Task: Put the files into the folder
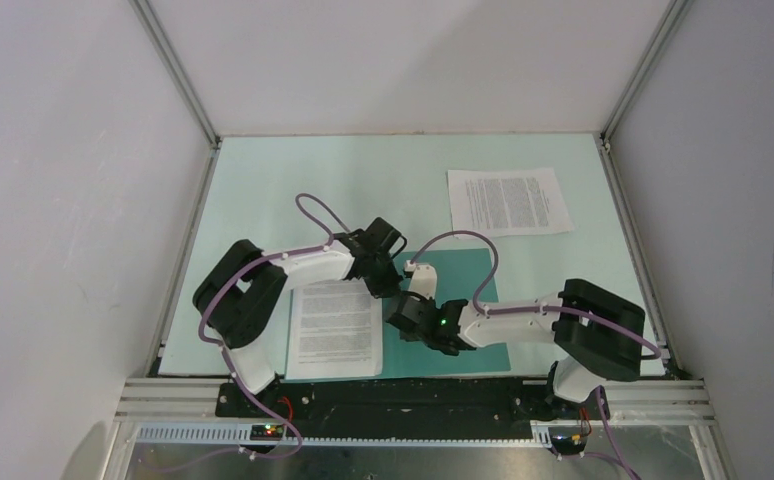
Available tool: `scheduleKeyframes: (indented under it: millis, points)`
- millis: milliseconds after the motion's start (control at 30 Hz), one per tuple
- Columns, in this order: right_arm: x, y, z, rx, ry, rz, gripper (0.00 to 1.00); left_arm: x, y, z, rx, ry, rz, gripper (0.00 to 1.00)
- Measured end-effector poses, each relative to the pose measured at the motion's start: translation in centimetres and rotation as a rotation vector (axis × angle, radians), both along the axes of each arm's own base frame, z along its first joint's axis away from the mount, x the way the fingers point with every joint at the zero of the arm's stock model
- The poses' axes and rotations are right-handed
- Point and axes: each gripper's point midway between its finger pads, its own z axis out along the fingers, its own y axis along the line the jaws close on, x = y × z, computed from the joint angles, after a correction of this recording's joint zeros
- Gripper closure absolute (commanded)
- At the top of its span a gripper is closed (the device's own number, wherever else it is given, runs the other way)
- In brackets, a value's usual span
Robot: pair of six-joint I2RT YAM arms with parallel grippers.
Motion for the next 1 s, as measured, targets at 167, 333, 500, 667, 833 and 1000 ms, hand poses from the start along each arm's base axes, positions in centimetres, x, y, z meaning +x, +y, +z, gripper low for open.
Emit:
scheduleKeyframes:
  millis: [167, 333, 500, 667, 833, 1000]
  points:
    - [0.03, 0.25, -0.14, -0.01, 0.003, 0.001, 0.89, 0.0, 0.01, -0.03, -0.008, 0.008, -0.002, 1.0]
    - [0.02, 0.0, -0.11, -0.021, 0.009, -0.026, 1.0, -0.01, 0.08, -0.1, -0.015, 0.014, -0.003, 1.0]
    - [-0.1, -0.12, -0.24, -0.032, 0.006, -0.061, 1.0, 0.0, 0.15, -0.16, -0.028, 0.024, -0.002, 1.0]
    - [-0.19, -0.11, -0.52, -0.06, -0.008, -0.08, 1.0, -0.01, 0.17, -0.27, -0.034, 0.033, -0.002, 1.0]
    - [-0.11, -0.32, -0.9, -0.091, -0.023, -0.108, 1.0, -0.08, 0.24, -0.51, -0.033, 0.038, -0.002, 1.0]
    - [-0.13, -0.38, -0.94, -0.105, -0.036, -0.133, 1.0, -0.13, 0.33, -0.75, -0.036, 0.048, -0.003, 1.0]
